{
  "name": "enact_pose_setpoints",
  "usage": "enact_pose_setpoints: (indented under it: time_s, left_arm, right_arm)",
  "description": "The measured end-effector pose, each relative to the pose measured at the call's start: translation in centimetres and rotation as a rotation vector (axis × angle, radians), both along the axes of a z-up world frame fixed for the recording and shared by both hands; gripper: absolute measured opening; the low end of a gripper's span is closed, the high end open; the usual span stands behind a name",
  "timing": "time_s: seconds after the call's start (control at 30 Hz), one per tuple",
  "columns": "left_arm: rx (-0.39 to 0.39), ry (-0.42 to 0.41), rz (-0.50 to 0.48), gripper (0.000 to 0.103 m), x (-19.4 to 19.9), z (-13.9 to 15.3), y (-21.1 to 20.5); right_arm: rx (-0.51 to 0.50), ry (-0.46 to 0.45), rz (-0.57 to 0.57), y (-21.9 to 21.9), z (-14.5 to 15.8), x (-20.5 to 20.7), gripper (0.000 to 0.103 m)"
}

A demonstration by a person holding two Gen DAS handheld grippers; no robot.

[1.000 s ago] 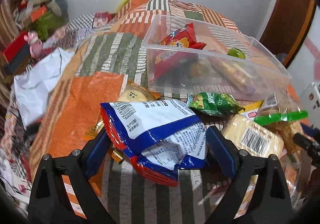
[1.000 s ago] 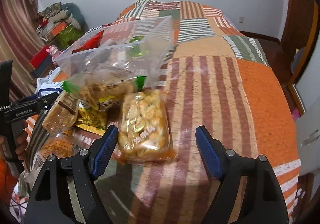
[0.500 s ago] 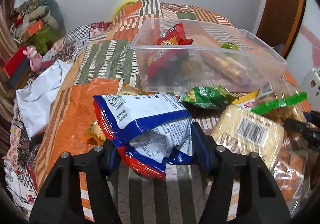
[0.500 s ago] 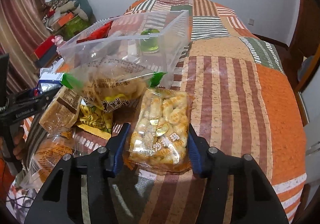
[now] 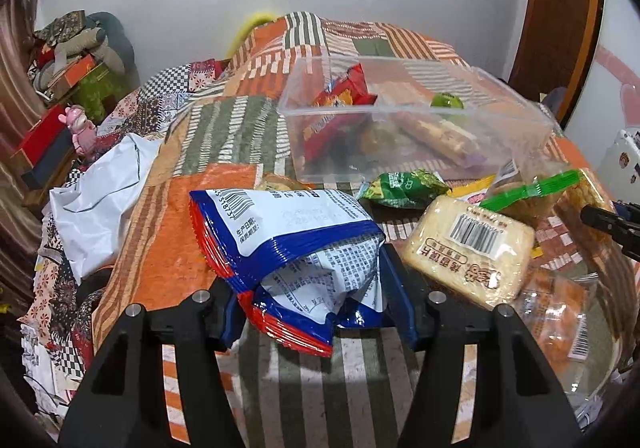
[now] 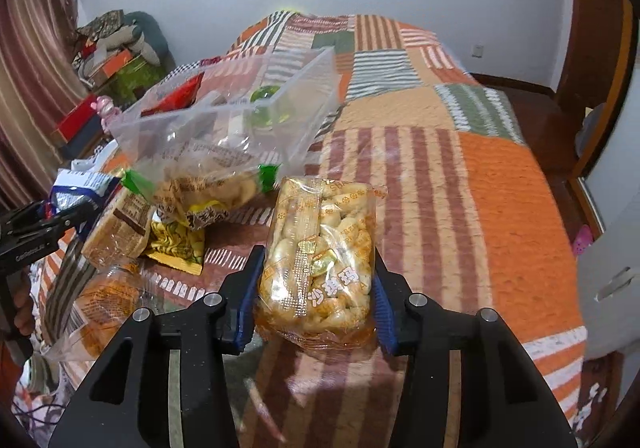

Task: Organize snacks
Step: 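Carry the chip bag and cracker bag over the clear box and lower them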

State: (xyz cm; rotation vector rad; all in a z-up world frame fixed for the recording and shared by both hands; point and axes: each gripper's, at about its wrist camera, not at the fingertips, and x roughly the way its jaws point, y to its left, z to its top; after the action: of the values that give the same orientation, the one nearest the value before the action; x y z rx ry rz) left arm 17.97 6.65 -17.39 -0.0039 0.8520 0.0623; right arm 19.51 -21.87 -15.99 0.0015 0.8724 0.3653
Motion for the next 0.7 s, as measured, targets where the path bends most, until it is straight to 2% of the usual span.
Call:
enact_pose_setpoints:
  time_s: [0.3,0.7]
  left_arm:
    - [0.014,-0.066,0.002,0.059,-1.0,3.2,0.1]
    - [0.024,-0.139,-0.054,0.059,0.6,6.7,-1.8]
  right_arm:
    - [0.010,-0.084,-0.006,0.0,3.2,-0.4,0.044]
    - [0.028,-0.178,0.034,2.0,6.2,1.3,0.044]
